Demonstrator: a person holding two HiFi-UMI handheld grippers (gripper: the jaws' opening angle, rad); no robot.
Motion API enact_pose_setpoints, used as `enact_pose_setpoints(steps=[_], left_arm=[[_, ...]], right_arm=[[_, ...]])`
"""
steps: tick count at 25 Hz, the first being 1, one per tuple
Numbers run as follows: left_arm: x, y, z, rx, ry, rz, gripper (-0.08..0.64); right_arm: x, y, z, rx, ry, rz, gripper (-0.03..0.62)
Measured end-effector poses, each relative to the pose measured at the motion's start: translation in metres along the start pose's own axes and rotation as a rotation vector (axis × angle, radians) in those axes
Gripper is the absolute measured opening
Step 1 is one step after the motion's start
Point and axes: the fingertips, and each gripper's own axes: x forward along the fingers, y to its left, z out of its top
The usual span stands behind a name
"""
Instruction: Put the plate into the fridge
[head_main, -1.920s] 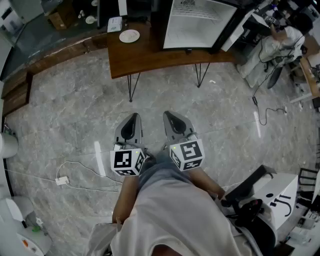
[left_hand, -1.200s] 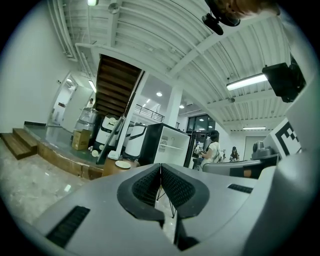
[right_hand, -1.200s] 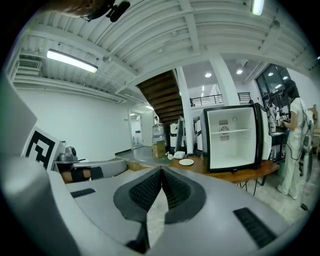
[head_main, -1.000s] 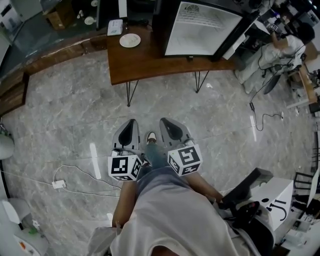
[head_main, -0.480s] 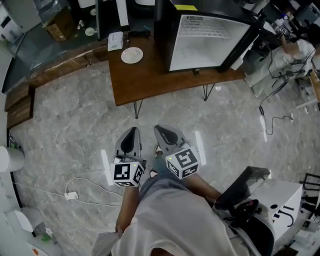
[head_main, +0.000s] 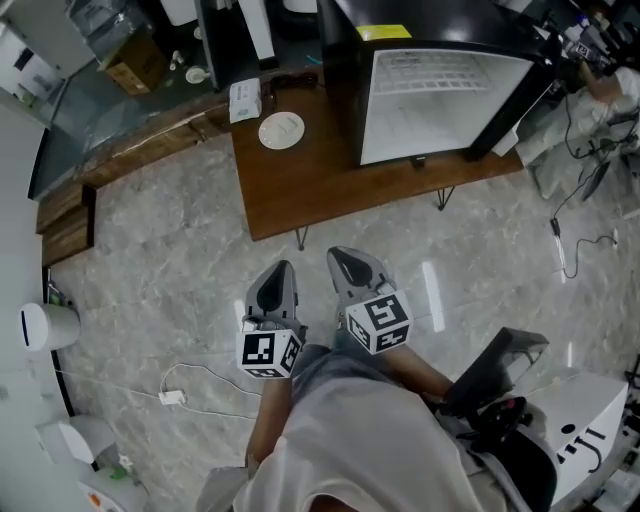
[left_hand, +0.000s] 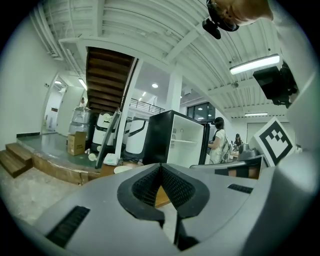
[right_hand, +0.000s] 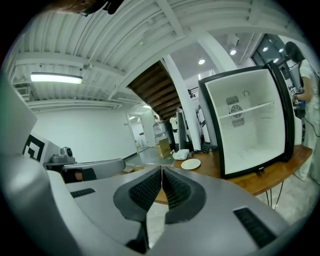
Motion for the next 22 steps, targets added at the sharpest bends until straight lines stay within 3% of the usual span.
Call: enact_pose_setpoints(steps=[12, 18, 22], left_arm=[[0.057, 0.039, 0.014, -0.028, -0.002, 0.008, 0.020], [0.136, 0.104, 0.017, 0.026, 0.022, -0.025, 0.020], [0.202, 0.172, 0.032, -0.002, 0.062, -0.067, 0.020]], right_arm=[[0.061, -0.030, 0.016, -0.005, 0.044, 0.006, 0.017], [0.148, -0.063, 0.019, 0.134, 0.107, -0.004, 0.017], [0.223, -0.082, 0.040, 0.161, 0.134, -0.051, 0.017]])
